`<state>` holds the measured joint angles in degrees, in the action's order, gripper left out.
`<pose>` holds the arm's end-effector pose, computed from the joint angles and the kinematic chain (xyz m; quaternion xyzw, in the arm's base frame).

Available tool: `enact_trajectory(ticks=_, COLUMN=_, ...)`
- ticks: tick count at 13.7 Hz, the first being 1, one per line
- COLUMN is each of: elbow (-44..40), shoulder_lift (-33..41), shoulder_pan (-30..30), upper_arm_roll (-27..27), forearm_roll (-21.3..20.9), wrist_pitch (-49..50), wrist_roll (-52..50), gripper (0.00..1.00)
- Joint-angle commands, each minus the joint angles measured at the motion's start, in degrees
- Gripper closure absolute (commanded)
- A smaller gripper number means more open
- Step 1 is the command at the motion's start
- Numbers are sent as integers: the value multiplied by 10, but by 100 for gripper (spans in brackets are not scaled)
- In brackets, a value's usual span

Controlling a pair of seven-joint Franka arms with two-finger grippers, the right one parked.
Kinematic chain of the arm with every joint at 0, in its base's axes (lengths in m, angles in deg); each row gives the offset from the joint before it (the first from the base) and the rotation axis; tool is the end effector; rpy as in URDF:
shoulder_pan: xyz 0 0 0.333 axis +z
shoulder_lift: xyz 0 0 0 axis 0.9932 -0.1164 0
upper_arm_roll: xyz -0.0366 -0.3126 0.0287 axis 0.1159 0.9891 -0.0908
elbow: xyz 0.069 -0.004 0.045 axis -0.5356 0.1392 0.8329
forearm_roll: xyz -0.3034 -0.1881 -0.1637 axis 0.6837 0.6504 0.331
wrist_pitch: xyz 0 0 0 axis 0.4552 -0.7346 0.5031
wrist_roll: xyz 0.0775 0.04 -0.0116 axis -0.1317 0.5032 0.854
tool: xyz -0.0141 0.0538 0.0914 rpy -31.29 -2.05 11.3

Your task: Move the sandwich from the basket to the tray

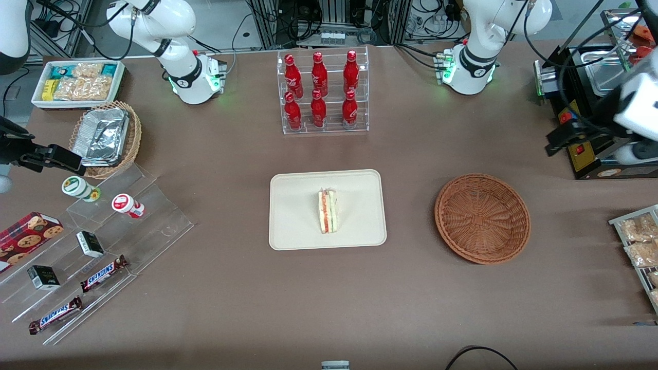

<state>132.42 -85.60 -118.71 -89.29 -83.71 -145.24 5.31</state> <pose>0.5515 -0.0341 0.6435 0.9958 0.0904 -0.0052 0.0140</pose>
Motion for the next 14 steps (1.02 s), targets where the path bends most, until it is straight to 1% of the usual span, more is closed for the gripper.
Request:
enact_trajectory(ticks=1, elbow=11, shoulder_lift=15, shoulder_pan=103, upper_arm_roll=104, forearm_roll=7, wrist_pitch=6, wrist_roll=6, gripper=0)
enact_trajectory(ticks=3, elbow=14, shoulder_lift=19, shoulder_pan=254, upper_arm_roll=255, forearm_roll=4, wrist_pitch=10, wrist_roll=43, gripper=0)
enact_trajectory(ticks=4, elbow=15, shoulder_lift=25, shoulder_pan=318, upper_arm_roll=316, forearm_roll=4, wrist_pitch=17, wrist_roll=61, gripper=0)
enact_trajectory(ticks=5, elbow=15, shoulder_lift=25, shoulder_pan=361, upper_arm_roll=355, forearm_roll=4, wrist_pitch=19, wrist_roll=70, gripper=0)
enact_trajectory(ticks=6, elbow=15, shoulder_lift=26, shoulder_pan=370, upper_arm_roll=368, forearm_roll=3, wrist_pitch=19, wrist_roll=73, gripper=0)
enact_trajectory(ticks=7, elbow=15, shoulder_lift=21, shoulder_pan=368, upper_arm_roll=370, forearm_roll=-2, wrist_pitch=17, wrist_roll=73, gripper=0)
enact_trajectory(ticks=9, elbow=8, shoulder_lift=10, shoulder_pan=366, upper_arm_roll=370, forearm_roll=-7, wrist_pitch=10, wrist_roll=72, gripper=0)
enact_trajectory(ticks=11, elbow=-20, shoulder_lift=-9, shoulder_pan=364, upper_arm_roll=370, forearm_roll=-6, wrist_pitch=15, wrist_roll=70, gripper=0)
enact_trajectory(ticks=13, elbow=-25, shoulder_lift=-5, shoulder_pan=365, upper_arm_roll=368, forearm_roll=1, wrist_pitch=12, wrist_roll=74, gripper=0)
enact_trajectory(ticks=14, elbow=-25, shoulder_lift=-4, shoulder_pan=365, upper_arm_roll=367, forearm_roll=-3, wrist_pitch=14, wrist_roll=79, gripper=0)
